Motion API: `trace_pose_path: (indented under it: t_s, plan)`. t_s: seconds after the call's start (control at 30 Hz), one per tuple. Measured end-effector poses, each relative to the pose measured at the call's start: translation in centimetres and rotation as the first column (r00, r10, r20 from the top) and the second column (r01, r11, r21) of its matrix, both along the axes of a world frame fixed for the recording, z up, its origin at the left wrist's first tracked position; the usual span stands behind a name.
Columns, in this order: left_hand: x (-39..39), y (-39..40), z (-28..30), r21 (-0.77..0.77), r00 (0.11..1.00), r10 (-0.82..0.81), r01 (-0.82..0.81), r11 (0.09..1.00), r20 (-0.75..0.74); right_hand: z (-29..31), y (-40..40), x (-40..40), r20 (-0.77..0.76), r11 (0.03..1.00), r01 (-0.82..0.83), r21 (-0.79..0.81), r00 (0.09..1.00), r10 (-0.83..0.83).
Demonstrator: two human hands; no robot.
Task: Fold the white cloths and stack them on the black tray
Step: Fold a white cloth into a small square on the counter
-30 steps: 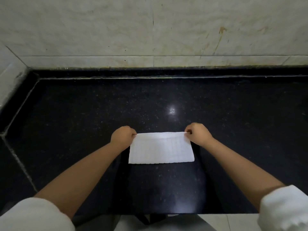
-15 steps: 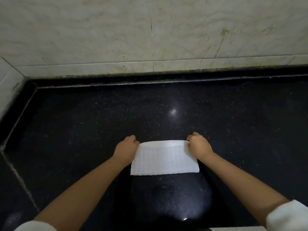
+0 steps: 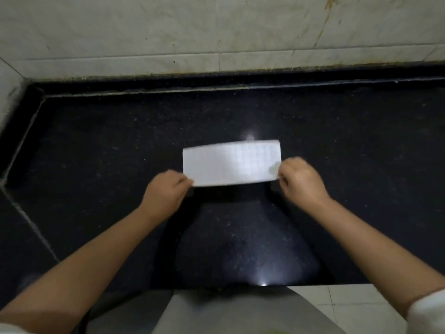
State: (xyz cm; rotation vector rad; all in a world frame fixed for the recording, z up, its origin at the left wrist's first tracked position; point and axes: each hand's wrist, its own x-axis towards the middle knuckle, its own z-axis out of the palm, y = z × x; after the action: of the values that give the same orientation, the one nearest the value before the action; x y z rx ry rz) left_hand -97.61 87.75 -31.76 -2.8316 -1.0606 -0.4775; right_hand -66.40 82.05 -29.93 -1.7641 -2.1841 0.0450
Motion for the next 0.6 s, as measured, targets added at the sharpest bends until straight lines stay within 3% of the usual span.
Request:
trace_pose_path:
  t_s: [0.13,0.23,0.33,0.43,0.6]
  plan:
    - [-0.7,-3.7,-4.4,-0.257,0.972,-0.071,0.011,0.966,-0.225,-5.0,-4.5,-1.0,0.001,0.968,-0.047,-0.246,0.999,0.048]
    - [-0.4,-4.0,-4.0,-0.260,0.975,0.012,-0.071,0.963,-0.220,-5.4,-5.5,-0.7,-0.034,0.967,0.005,-0.256,0.999,-0.015]
    - [0.8,-3.5,-3.1,-0.251,0.980,0.093,-0.136,0.959,-0.177,-4.8,-5.5,-1.3,-0.133,0.960,0.153,-0.235,0.973,-0.188]
    - [4.1,-3.2,-2.2,-0.323,0.962,0.229,-0.266,0.908,-0.147,-4.4,-4.8,-1.9,-0.122,0.842,0.359,-0.402,0.891,-0.438]
    - [8.7,-2.4,-2.6,-0.440,0.872,0.369,-0.483,0.757,-0.321,-4.1,-3.7,-3.0,0.089,0.658,0.471,-0.587,0.846,-0.526]
